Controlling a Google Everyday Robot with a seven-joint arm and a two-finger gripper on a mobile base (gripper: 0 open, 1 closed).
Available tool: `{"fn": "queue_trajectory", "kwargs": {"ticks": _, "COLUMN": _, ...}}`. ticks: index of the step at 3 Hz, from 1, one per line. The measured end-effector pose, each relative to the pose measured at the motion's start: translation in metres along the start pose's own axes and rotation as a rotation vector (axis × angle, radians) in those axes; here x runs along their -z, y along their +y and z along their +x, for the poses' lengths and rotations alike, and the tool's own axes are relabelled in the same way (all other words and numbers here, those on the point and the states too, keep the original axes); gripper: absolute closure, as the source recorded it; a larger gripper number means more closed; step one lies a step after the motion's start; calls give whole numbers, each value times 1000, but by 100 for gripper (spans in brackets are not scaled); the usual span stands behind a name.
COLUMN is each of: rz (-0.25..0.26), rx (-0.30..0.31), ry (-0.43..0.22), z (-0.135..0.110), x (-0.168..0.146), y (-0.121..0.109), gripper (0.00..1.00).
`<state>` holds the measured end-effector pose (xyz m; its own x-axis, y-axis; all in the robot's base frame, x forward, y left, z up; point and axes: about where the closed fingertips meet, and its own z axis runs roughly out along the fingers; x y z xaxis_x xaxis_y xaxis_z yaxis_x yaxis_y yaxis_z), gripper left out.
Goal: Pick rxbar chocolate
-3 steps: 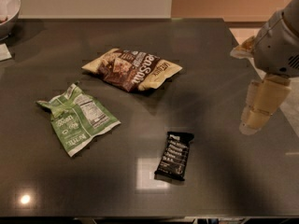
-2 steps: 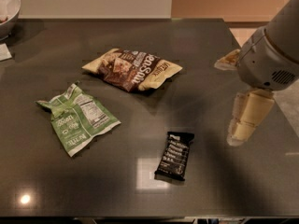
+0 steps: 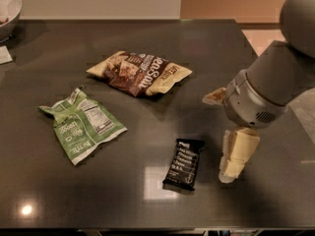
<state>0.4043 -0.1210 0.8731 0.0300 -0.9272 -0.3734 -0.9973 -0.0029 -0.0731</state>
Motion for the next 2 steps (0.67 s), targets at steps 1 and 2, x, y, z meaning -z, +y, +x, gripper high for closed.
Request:
{"fn": "queue_trajectory", "kwargs": {"ticks": 1, "rz": -43, "rx": 17, "ry": -19, "z": -5, "x": -28, "y": 11, "gripper": 0}}
{"fn": "queue_trajectory", "kwargs": {"ticks": 2, "rz": -60, "rx": 39, "ry": -48, "z": -16, "x": -45, "y": 19, "gripper": 0}}
